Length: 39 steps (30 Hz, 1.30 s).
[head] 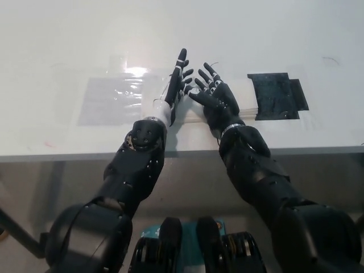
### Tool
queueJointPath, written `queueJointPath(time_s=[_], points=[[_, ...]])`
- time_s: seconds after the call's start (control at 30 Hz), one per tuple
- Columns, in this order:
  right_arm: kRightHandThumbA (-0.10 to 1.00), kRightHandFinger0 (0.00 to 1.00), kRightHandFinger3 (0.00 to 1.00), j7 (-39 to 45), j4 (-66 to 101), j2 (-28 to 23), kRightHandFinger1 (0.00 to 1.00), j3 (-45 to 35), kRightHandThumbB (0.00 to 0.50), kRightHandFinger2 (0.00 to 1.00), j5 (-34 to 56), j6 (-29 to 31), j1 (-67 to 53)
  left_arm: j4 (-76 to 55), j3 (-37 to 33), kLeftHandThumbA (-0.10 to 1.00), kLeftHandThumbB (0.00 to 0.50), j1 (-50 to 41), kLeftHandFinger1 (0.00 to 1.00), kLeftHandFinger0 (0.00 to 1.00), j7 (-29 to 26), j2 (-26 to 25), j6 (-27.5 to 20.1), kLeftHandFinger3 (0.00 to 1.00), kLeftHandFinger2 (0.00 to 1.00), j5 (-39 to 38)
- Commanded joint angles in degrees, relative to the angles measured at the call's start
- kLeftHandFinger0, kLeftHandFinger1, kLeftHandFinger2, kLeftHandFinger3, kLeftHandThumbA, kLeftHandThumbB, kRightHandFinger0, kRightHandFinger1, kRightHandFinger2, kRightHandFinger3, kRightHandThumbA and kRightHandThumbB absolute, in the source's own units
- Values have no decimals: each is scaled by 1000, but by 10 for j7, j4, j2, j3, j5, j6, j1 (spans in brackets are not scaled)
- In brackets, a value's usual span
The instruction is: A stack of napkins is kept in the middle of the table close to the robot and the robot places both its hands sideways on the stack. Then it moves its hands away from each other while pressing down on the napkins to make them smooth
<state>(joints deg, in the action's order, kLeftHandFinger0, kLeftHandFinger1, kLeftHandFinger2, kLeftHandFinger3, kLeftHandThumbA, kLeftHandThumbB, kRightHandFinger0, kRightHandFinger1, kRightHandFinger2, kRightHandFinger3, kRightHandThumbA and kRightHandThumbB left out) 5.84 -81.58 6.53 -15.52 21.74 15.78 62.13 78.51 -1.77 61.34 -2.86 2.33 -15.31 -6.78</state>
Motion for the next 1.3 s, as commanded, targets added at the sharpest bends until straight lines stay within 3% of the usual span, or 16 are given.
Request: queueJointPath(time_s=[0.0,0.17,0.27,0.6,0.7,0.87,1.17,1.27], points=[[1000,1000,1000,-25,-9,-8,1000,11,315,1000,-23,-4,-5,11,-9,1000,432,-11,1000,1000,-4,3,17,1000,1000,25],[1000,1000,1000,-21,-10,-24,1000,17,334,1000,-32,-9,-1,9,0,1000,410,-6,1000,1000,4,-4,8,1000,1000,19],[1000,1000,1000,-26,-11,-39,1000,26,346,1000,-42,-13,-4,9,8,1000,436,-6,1000,1000,12,-12,7,1000,1000,11],[1000,1000,1000,-39,-13,-91,1000,7,339,1000,-32,-49,-10,5,26,1000,451,-5,1000,1000,25,-33,5,1000,1000,8],[1000,1000,1000,-49,-13,-103,1000,25,315,1000,-52,-36,-7,2,26,1000,450,-3,1000,1000,27,-35,1,1000,1000,12],[1000,1000,1000,-43,-13,-120,1000,36,318,1000,-63,-35,5,-4,31,1000,459,4,1000,1000,37,-43,-3,1000,1000,8],[1000,1000,1000,-37,-13,-139,1000,13,375,1000,-43,-55,-2,-9,36,1000,437,10,1000,1000,42,-69,5,1000,1000,8],[1000,1000,1000,-33,-11,-144,1000,7,366,1000,-41,-44,-7,-11,40,1000,449,11,1000,1000,44,-81,10,1000,1000,7]])
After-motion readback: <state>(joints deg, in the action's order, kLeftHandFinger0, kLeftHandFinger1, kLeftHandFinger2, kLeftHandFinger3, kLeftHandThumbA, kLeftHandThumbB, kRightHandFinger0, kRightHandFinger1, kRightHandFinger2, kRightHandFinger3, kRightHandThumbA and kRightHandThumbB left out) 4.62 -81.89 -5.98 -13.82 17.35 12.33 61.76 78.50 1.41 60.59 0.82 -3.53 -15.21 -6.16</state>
